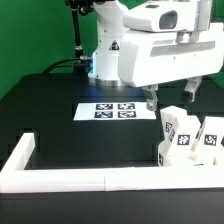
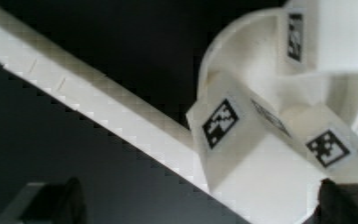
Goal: Assemble stool
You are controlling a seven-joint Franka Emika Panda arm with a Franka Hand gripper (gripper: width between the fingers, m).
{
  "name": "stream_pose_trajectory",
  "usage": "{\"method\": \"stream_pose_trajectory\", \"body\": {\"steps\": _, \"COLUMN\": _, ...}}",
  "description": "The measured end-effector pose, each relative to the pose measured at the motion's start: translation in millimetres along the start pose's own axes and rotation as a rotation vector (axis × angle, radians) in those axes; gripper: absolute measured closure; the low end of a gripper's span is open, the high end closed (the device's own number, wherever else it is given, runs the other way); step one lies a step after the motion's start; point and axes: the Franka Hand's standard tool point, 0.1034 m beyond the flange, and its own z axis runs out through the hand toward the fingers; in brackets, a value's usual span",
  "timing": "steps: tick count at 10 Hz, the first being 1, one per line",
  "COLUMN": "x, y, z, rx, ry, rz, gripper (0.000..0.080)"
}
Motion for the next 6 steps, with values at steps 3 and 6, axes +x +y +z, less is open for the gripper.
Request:
{"method": "stream_pose_trajectory", "body": {"steps": 3, "x": -2.2, "y": -8.9, "z": 10.3, "rx": 0.056, "ry": -0.071, "rz": -0.113, "gripper": 0.015}}
{"method": "stream_pose_trajectory", "body": {"steps": 6, "x": 18.4, "y": -27.6, "z": 11.6, "rx": 0.042, "ry": -0.075, "rz": -0.257, "gripper": 0.015}}
